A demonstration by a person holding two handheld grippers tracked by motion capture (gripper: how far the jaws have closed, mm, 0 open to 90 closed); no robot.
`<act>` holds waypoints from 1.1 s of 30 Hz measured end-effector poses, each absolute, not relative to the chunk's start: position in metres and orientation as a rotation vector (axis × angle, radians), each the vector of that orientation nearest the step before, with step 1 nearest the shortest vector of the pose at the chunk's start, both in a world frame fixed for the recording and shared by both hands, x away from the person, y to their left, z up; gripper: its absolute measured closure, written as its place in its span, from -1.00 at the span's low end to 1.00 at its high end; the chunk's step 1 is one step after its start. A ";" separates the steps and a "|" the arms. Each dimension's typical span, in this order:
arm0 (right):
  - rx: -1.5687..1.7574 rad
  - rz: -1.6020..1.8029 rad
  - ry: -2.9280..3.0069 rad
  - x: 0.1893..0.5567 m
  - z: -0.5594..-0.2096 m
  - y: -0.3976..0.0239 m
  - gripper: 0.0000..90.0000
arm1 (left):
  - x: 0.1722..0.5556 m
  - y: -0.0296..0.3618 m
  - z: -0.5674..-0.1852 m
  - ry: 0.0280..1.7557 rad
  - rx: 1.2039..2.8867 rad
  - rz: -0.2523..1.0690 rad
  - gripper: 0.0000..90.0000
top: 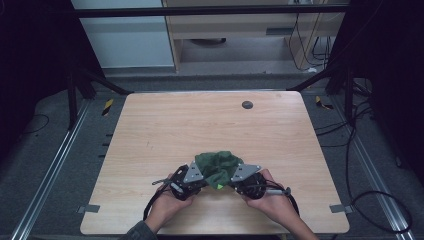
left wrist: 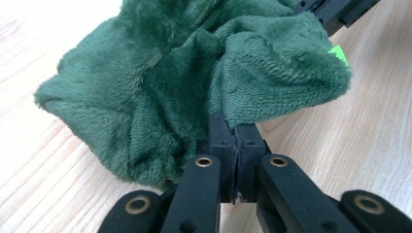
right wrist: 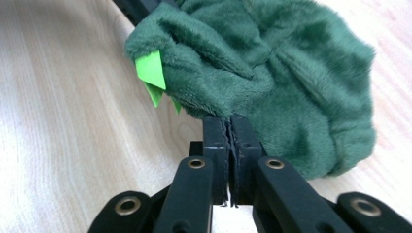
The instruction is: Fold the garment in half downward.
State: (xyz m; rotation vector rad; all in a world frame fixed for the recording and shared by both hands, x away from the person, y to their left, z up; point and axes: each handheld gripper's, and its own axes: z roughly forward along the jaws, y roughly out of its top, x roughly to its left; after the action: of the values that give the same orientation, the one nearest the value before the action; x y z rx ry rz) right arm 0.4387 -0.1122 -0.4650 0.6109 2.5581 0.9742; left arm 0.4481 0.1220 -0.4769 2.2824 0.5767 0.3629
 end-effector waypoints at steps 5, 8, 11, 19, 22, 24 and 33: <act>0.612 0.963 2.577 0.437 -0.472 -0.113 0.96 | 0.444 0.122 -0.481 0.561 2.307 0.359 0.97; 0.625 0.975 2.572 0.436 -0.471 -0.114 0.82 | 0.441 0.126 -0.481 0.585 2.287 0.372 0.86; 0.646 0.990 2.552 0.434 -0.468 -0.118 0.58 | 0.439 0.132 -0.480 0.640 2.251 0.374 0.49; 0.707 0.972 2.536 0.434 -0.466 -0.133 0.38 | 0.437 0.150 -0.481 0.716 2.220 0.351 0.15; 0.722 0.971 2.532 0.433 -0.466 -0.137 0.21 | 0.438 0.155 -0.480 0.733 2.222 0.351 0.04; 0.742 0.965 2.532 0.434 -0.465 -0.140 0.09 | 0.441 0.161 -0.480 0.765 2.217 0.357 -0.08; 0.881 0.918 2.457 0.440 -0.470 -0.166 -0.60 | 0.452 0.179 -0.477 0.859 2.237 0.342 -0.56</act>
State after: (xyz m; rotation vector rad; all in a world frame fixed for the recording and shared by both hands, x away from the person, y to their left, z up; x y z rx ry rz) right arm 0.4402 -0.1659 -0.4697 0.8814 2.4572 0.9183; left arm 0.4517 0.1793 -0.4772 2.2374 0.8586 0.3422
